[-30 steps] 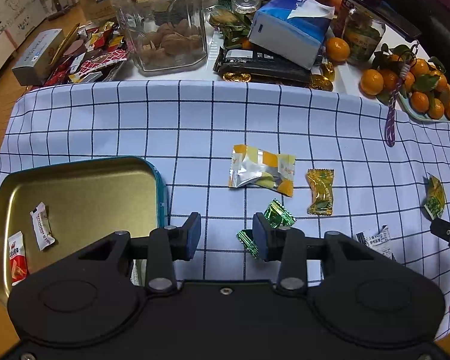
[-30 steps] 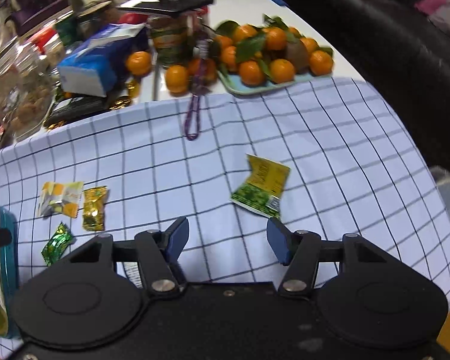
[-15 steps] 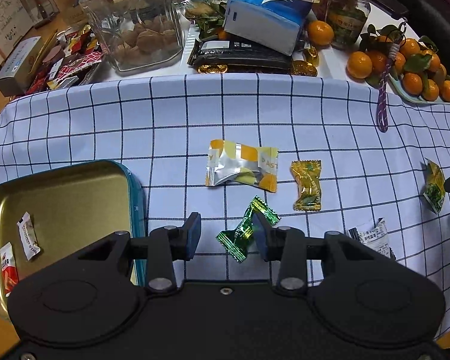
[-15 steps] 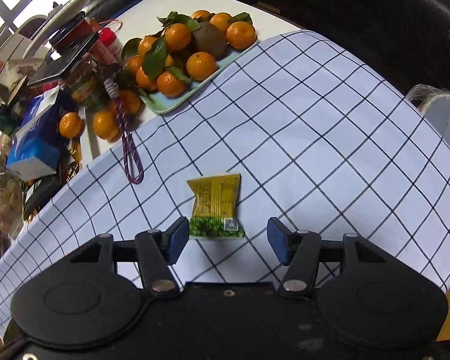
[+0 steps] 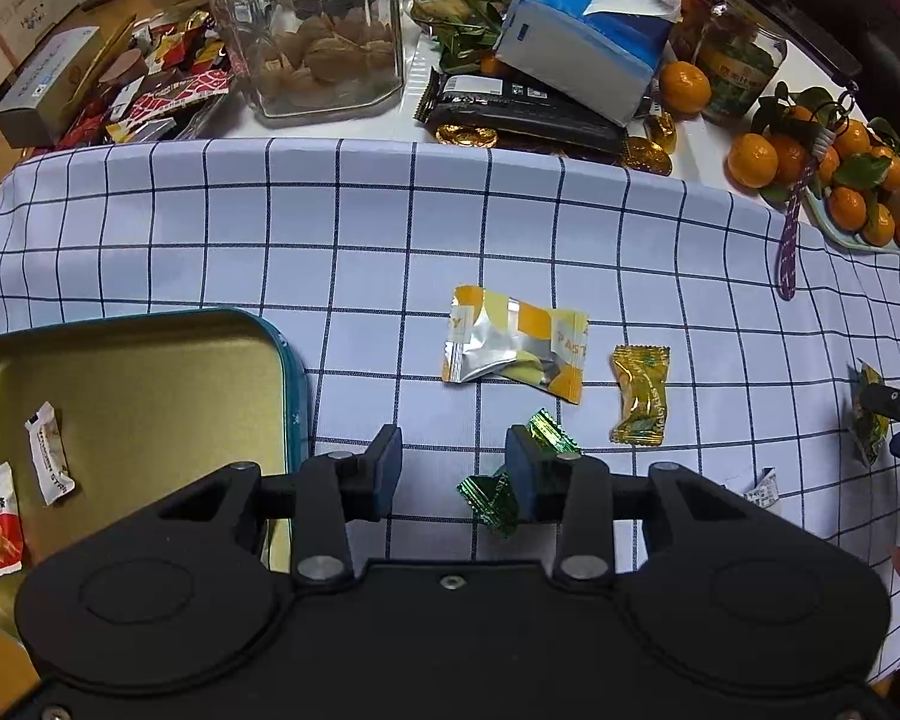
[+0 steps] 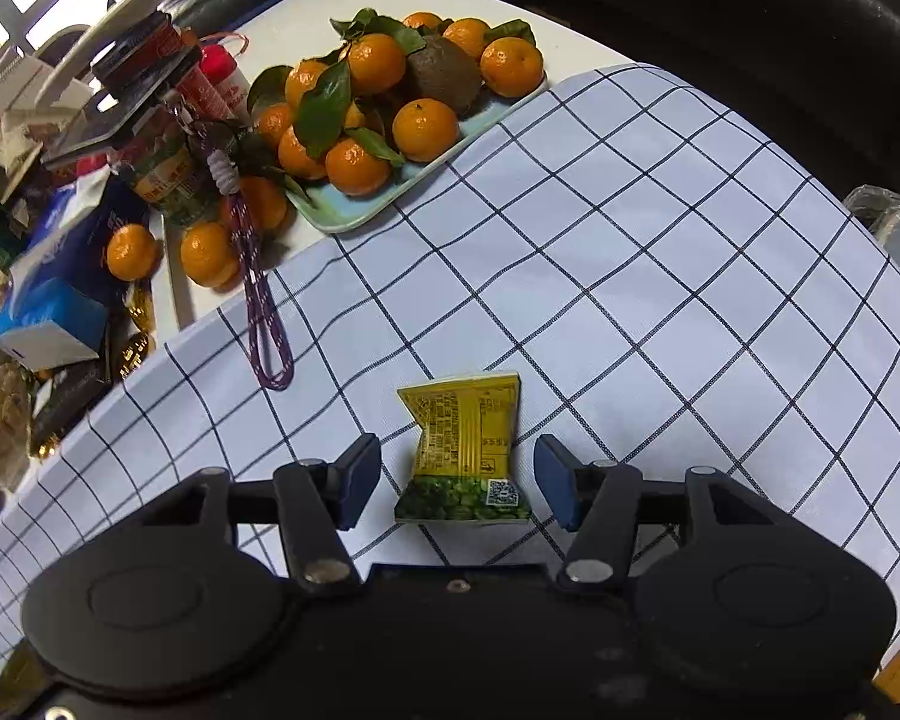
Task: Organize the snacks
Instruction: 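Close the right gripper on the yellow-green pea packet while the left tool moves toward the heart-print packet, then grasp the brown heart-print packet with the left gripper while the right gripper holds the pea packet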
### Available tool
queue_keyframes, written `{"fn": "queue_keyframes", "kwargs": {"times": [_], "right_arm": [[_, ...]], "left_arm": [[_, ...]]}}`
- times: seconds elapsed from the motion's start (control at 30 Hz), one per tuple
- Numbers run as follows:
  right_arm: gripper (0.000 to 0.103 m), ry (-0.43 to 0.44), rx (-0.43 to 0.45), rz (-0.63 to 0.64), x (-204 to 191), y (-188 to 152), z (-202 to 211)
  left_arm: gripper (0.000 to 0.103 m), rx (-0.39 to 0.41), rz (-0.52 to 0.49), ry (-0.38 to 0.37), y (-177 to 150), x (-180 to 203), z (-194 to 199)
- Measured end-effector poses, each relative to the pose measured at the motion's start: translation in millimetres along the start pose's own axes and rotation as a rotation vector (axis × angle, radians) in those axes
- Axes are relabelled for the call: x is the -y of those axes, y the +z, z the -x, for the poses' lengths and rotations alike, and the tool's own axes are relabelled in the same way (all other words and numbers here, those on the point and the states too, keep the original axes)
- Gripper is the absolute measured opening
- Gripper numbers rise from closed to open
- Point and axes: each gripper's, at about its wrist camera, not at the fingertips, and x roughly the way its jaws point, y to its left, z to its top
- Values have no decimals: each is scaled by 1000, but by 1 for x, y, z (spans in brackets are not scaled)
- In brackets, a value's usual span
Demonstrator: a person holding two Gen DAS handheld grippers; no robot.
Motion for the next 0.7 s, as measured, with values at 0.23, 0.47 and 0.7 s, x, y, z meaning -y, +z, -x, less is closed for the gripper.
{"fn": "queue_keyframes", "kwargs": {"times": [0.23,0.47,0.7], "right_arm": [[44,-32,-1,38,-1,-8,-9],[43,-46,-23,129,-8,-20,-2],[43,-23,-76,159,1,-34,7]], "left_arm": [[48,12,-25,-5,-3,5,2],[48,-10,-104,-80,-13,26,3],[48,-76,-246,-157,-41,54,-3]]}}
